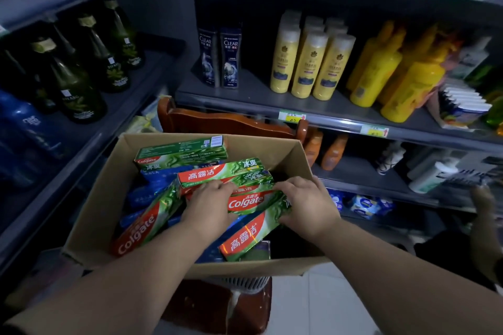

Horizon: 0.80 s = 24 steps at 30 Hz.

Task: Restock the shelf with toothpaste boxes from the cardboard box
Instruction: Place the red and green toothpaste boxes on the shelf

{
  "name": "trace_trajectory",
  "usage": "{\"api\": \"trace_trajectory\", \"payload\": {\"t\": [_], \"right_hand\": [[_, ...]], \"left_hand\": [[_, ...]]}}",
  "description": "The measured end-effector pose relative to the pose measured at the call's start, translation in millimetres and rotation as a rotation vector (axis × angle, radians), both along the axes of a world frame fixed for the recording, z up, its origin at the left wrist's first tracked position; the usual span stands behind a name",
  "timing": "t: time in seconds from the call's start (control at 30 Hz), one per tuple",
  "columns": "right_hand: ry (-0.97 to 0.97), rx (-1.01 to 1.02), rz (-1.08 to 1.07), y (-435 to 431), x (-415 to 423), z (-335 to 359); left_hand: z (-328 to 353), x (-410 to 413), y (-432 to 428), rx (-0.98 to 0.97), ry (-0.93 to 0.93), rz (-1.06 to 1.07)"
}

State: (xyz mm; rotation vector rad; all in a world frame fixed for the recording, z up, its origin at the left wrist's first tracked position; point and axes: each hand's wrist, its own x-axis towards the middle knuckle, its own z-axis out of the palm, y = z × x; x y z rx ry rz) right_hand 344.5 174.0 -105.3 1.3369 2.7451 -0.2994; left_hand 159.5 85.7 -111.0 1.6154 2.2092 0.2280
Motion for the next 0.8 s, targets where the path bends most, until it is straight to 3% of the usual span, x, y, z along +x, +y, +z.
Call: {"api": "trace_trajectory", "payload": {"t": [0.4, 0.8], "right_hand": [[0.022, -0.061, 0.118, 9.5, -1.8, -5.1], [-0.13, -0.109, 0.345, 7.3, -13.3, -9.0]], "left_hand": [[23.9, -1.7, -22.3, 0.125, -0.258, 0.354], [45.9, -19.4, -66.8, 0.321, -0.363, 0.697]]}}
